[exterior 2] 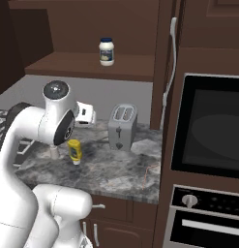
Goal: There are various items on the counter. Only move the condiments/shakers into the cabinet.
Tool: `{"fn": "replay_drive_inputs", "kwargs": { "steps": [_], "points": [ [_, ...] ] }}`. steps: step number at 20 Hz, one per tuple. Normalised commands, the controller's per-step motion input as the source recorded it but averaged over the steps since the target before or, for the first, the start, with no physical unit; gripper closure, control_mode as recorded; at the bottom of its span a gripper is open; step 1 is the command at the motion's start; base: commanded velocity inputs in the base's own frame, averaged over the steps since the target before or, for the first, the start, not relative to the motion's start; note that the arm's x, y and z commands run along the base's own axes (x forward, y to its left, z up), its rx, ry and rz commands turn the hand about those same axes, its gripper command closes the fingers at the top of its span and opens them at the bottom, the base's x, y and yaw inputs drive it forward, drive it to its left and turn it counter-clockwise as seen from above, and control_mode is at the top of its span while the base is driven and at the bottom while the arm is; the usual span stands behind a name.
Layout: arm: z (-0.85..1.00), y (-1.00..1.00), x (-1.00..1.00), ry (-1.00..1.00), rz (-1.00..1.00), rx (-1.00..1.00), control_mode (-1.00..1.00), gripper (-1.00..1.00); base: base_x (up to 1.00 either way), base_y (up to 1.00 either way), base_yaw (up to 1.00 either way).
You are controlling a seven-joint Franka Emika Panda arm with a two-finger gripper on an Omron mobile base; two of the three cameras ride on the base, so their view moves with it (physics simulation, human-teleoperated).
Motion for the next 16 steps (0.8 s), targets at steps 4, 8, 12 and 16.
{"fn": "replay_drive_inputs", "kwargs": {
  "steps": [4, 8, 12, 16],
  "points": [
    [-0.62, 0.00, -0.06, 0.00, 0.29, 0.01, -1.00, -1.00, 0.00, 0.00, 0.00],
    [-0.33, -0.05, -0.03, 0.00, 0.21, 0.00, -1.00, -1.00, 0.00, 0.00, 0.00],
    [-0.16, -0.03, 0.00, -0.02, 0.07, 0.02, -1.00, -1.00, 0.00, 0.00, 0.00],
    [-0.24, 0.00, 0.00, 0.00, 0.07, 0.03, -1.00, -1.00, 0.00, 0.00, 0.00]
  ]
}}
